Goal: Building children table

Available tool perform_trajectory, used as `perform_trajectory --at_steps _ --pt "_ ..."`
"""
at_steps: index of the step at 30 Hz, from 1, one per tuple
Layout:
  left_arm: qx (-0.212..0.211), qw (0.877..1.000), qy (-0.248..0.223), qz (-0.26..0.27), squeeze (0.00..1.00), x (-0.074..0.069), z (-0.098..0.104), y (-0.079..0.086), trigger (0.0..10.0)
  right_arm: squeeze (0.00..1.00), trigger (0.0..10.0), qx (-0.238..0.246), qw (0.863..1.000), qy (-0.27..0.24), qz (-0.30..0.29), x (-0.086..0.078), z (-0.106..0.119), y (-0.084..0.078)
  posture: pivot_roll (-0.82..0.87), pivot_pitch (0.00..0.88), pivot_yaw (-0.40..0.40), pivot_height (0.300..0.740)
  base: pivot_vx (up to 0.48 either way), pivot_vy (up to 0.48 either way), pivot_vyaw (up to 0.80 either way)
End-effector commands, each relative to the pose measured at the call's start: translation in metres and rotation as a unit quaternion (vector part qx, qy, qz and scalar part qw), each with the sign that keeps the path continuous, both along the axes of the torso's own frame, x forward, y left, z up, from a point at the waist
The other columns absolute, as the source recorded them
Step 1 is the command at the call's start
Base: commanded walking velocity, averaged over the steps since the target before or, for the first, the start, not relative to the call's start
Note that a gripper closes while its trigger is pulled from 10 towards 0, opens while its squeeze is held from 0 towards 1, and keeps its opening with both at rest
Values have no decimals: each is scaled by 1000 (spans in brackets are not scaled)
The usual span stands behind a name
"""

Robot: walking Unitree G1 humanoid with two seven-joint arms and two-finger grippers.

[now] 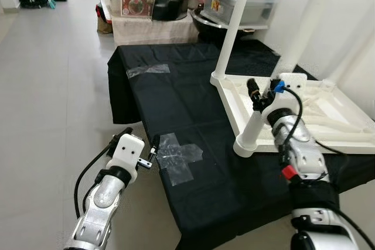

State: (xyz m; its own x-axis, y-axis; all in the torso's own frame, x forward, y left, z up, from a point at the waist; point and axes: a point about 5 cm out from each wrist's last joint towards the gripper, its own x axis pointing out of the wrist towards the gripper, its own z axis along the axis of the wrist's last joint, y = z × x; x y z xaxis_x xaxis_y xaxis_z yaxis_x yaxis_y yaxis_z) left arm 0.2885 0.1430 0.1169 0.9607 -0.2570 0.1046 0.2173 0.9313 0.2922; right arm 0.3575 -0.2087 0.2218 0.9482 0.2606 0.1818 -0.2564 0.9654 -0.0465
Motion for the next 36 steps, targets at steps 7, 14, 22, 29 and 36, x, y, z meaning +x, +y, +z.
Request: perform_trajectory --at_steps 7,14,22,29,36 --pt "3 1000 2 -3 0 2 0 -1 10000 0 0 -68 971 42 226 -21 -28 41 50 0 -151 740 0 0 0" --pt "4 1000 3 -2 0 -1 -1 1 10000 0 0 -100 989 96 -52 3 -54 10 42 0 -141 740 0 0 0" --pt "2 1000 2 -6 0 0 -1 -1 10000 0 0 10 893 133 -430 -31 -77 -32 41 0 -141 740 0 0 0" --pt "3 1000 7 -6 0 -2 -3 0 10000 0 10000 23 931 141 -336 -38 -76 13 32 0 -139 740 0 0 0" --pt "1 1000 6 -7 0 -1 -3 -2 10000 1000 10000 48 973 62 -216 -14 -43 20 32 0 -141 740 0 0 0"
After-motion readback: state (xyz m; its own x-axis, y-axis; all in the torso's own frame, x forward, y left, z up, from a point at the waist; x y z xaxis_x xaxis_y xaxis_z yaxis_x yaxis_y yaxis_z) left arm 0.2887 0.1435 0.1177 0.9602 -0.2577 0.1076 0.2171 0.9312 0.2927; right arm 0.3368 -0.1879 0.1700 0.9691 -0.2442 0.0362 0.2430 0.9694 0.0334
